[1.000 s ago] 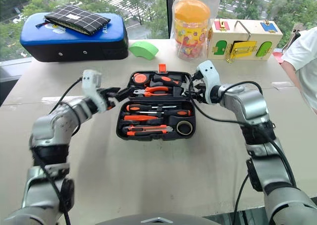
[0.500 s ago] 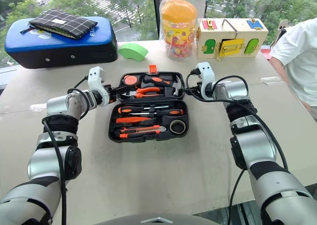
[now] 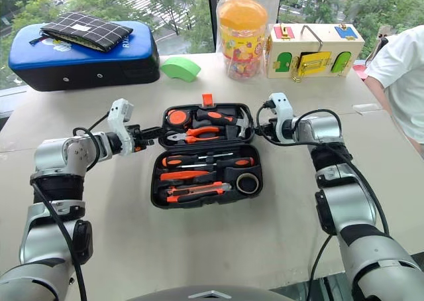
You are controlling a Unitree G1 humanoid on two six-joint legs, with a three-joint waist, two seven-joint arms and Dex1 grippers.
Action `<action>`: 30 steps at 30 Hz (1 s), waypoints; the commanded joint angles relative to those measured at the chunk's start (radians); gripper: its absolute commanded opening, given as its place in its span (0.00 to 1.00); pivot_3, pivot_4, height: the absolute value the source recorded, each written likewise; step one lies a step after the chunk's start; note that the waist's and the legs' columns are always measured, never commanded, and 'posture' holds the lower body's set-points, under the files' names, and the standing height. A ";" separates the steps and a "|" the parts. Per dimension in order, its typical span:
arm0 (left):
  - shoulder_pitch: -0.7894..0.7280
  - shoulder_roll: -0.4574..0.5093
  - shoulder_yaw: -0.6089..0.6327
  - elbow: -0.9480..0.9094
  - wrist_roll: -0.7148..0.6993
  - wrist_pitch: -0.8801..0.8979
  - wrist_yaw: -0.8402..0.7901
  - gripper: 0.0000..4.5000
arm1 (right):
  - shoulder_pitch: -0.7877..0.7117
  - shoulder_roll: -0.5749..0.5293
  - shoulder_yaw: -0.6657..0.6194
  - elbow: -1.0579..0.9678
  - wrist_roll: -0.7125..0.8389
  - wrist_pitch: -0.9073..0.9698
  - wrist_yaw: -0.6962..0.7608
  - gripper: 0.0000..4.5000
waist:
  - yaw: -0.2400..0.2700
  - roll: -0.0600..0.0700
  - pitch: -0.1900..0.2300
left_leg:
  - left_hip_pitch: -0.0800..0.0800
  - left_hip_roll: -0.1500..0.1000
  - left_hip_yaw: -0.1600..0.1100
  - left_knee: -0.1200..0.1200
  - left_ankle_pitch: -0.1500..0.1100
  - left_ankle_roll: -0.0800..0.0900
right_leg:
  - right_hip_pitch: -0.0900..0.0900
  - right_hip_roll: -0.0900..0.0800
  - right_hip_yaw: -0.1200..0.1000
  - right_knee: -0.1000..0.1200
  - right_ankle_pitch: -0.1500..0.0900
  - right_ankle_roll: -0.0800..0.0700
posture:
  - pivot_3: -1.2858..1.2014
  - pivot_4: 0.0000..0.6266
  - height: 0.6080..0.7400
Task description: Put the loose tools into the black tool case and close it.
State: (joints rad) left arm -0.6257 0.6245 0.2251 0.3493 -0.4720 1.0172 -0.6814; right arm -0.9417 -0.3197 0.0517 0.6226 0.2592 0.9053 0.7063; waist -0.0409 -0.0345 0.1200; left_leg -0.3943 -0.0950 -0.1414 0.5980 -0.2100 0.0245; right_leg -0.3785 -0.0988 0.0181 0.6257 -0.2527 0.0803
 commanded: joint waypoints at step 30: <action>0.038 -0.104 0.009 -0.172 0.073 -0.582 -0.024 0.00 | -0.058 -0.003 -0.085 -0.112 0.010 -0.294 -0.021 0.02 | 0.028 0.002 0.000 | -0.003 -0.003 0.002 0.005 0.000 0.001 | -0.001 -0.004 -0.002 -0.001 0.000 0.000 | 0.52 0.24 1.00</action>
State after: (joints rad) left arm -0.5119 0.5191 0.2128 0.2159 -0.4046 0.5919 -0.6942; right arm -0.9647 -0.3115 0.0006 0.6214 0.2617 0.7407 0.6711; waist -0.0133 -0.0325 0.1198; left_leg -0.3981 -0.0980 -0.1397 0.6030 -0.2101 0.0251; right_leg -0.3796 -0.1029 0.0159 0.6241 -0.2526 0.0804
